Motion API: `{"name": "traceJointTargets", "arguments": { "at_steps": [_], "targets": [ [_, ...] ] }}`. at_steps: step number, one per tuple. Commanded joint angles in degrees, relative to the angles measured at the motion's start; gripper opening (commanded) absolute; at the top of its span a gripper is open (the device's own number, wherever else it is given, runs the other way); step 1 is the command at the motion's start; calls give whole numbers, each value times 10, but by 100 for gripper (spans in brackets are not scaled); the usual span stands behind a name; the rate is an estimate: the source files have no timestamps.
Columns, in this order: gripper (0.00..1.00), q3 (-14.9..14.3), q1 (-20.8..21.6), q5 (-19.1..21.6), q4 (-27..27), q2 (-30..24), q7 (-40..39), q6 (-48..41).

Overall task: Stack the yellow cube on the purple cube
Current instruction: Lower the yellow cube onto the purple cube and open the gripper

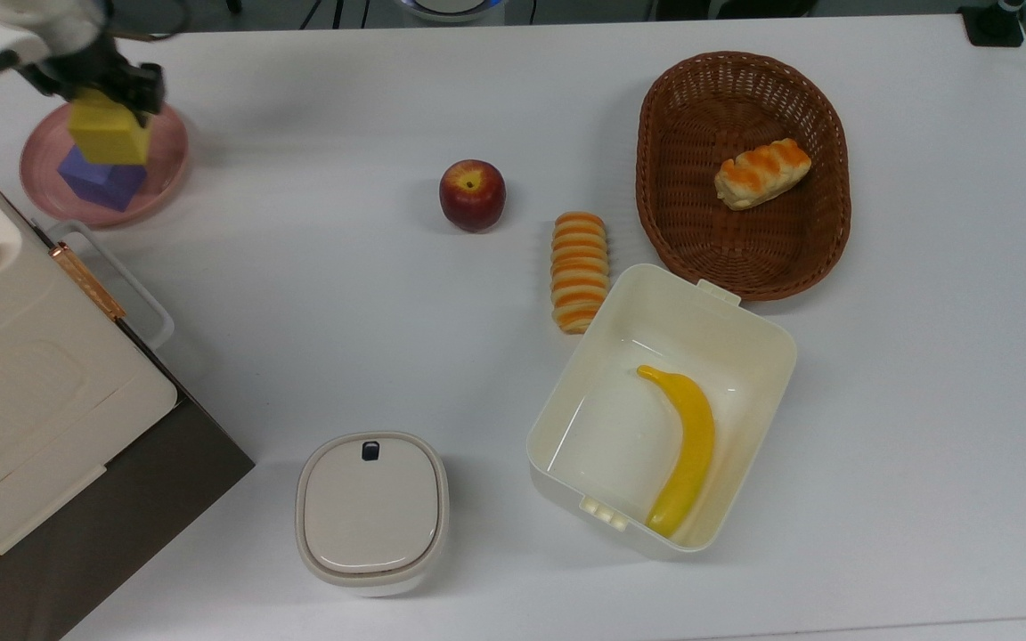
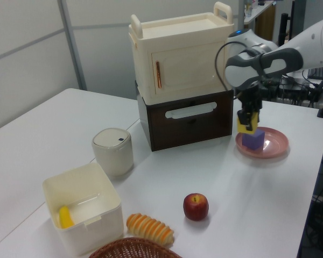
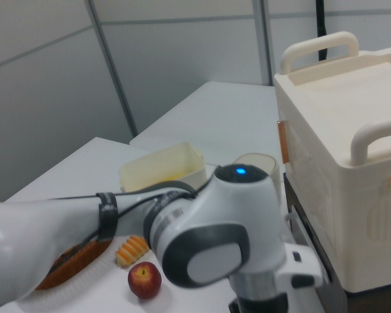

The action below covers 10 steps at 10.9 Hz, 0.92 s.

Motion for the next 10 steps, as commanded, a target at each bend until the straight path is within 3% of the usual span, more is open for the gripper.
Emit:
{"name": "traceJointTargets", "arguments": {
  "at_steps": [1,5,6,7,10],
  "targets": [
    [43,2,-32,-1,-7,14,-45,38],
    [56,2,-35,3,10,38,-44,58],
    [69,2,-35,3,10,38,-45,58],
    [100,2,-35,3,10,38,-44,58],
    [100,2,-35,2,14,28,-44,50]
  ]
}}
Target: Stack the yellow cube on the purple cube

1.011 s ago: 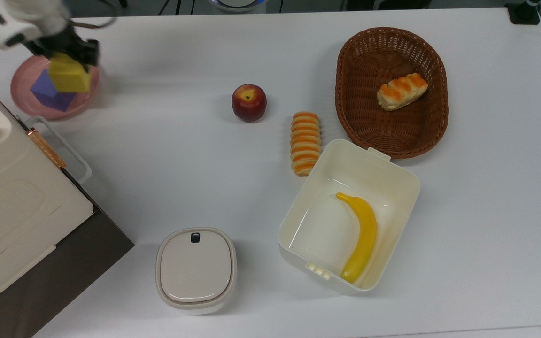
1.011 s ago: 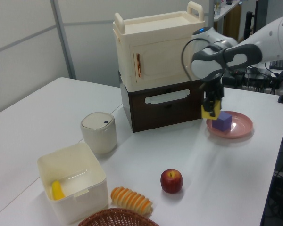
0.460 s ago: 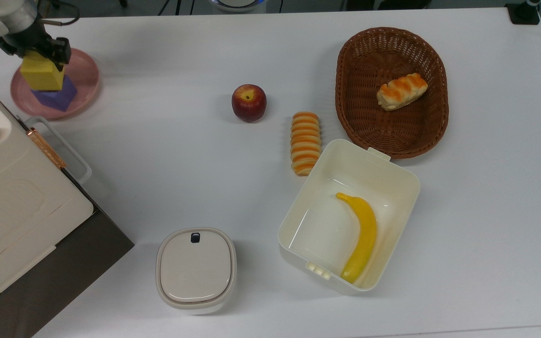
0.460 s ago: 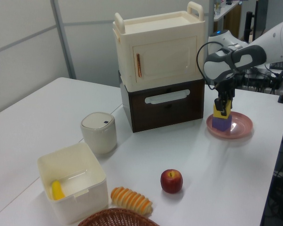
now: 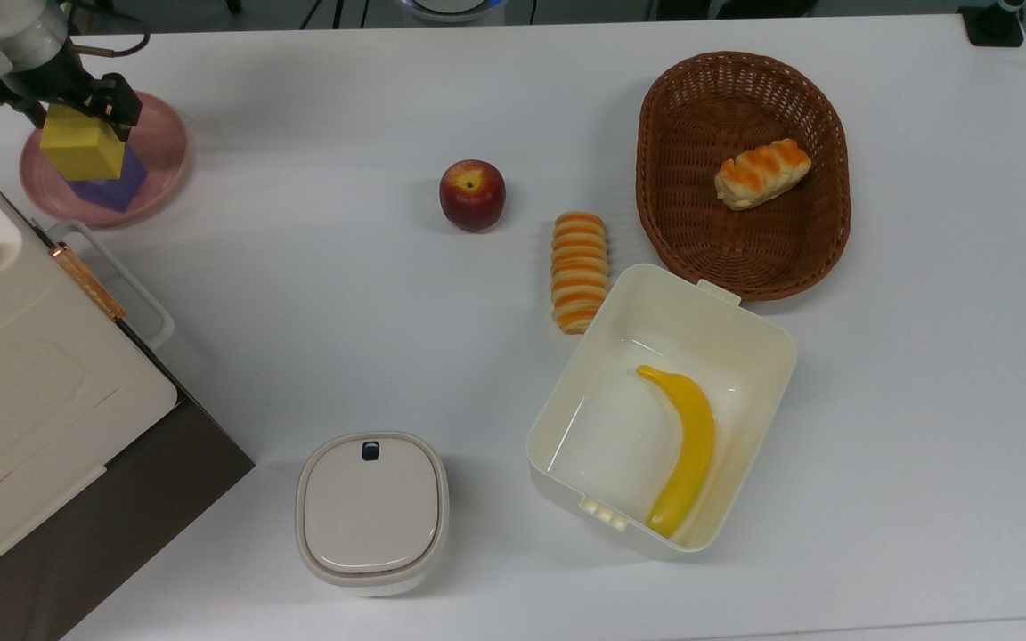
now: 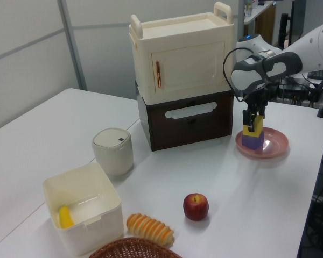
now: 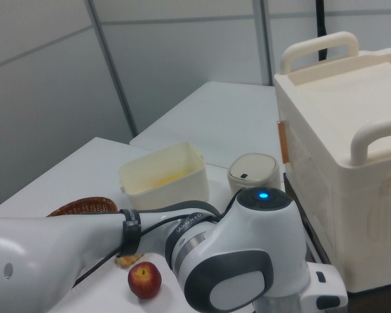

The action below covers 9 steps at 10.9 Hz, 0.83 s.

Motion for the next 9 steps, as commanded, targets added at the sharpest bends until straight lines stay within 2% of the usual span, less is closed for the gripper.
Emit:
{"name": "traceJointTargets", "arguments": {
  "at_steps": [1,3,5,7,8,9],
  "targets": [
    [100,2,3,2,1,-28,-3,-3],
    [100,8,10,6,0,-59,8,-10],
    [100,13,46,18,8,-73,52,-39],
    [100,13,109,27,38,-76,136,-78],
    [100,12,160,28,64,-76,178,-107],
    [100,12,192,32,89,-77,213,-133]
  ]
}}
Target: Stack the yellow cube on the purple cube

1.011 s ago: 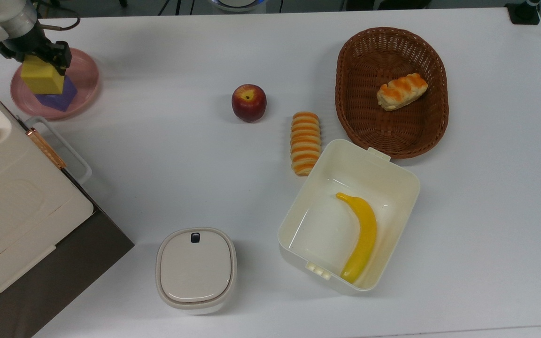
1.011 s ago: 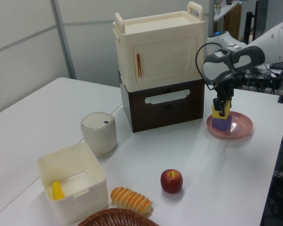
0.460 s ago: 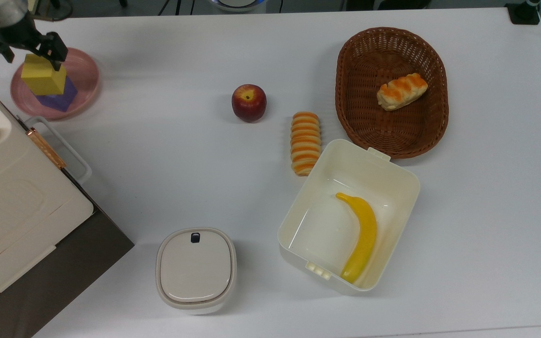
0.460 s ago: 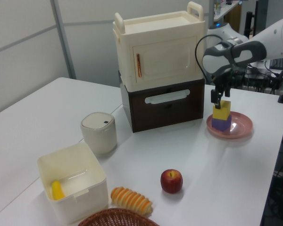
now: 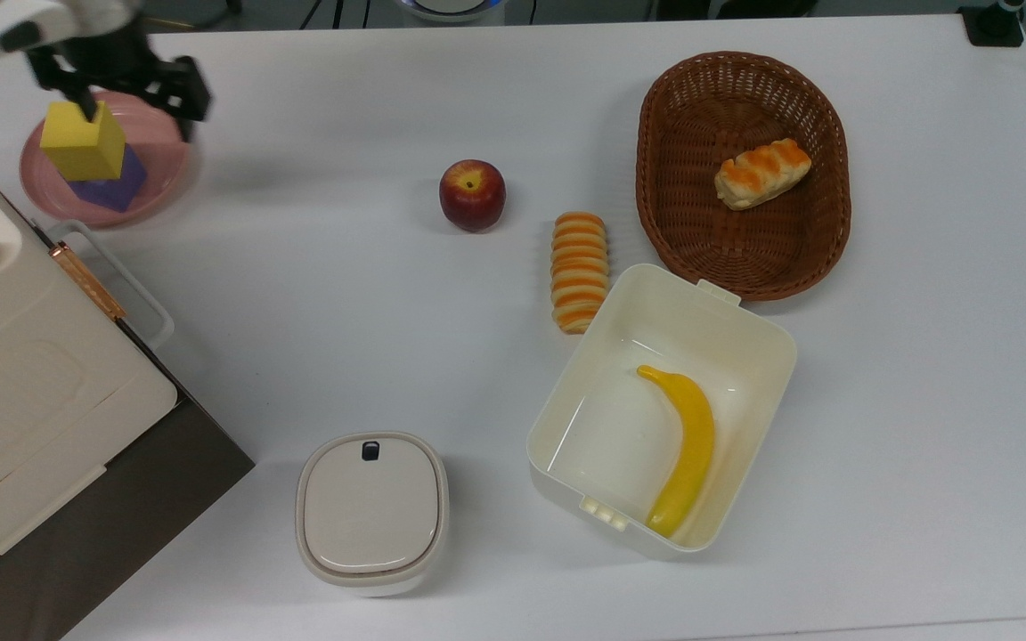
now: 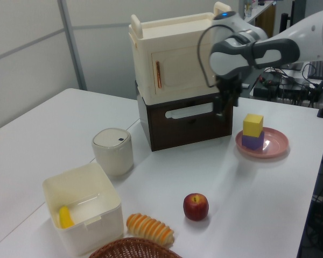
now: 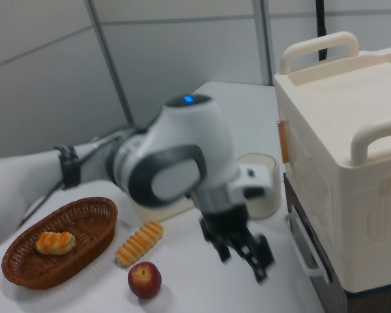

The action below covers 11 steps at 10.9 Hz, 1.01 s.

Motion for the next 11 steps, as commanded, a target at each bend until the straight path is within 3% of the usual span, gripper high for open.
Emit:
{"name": "traceJointTargets", "arguments": {
  "at_steps": [1,3,6,8,11],
  "targets": [
    [100,-6,109,30,64,-11,115,-69],
    [100,-7,154,61,70,-19,187,-65],
    [100,-8,195,62,65,-55,196,-73],
    [100,-19,227,62,65,-61,190,-129],
    [100,-19,234,63,66,-71,194,-144]
  ]
}}
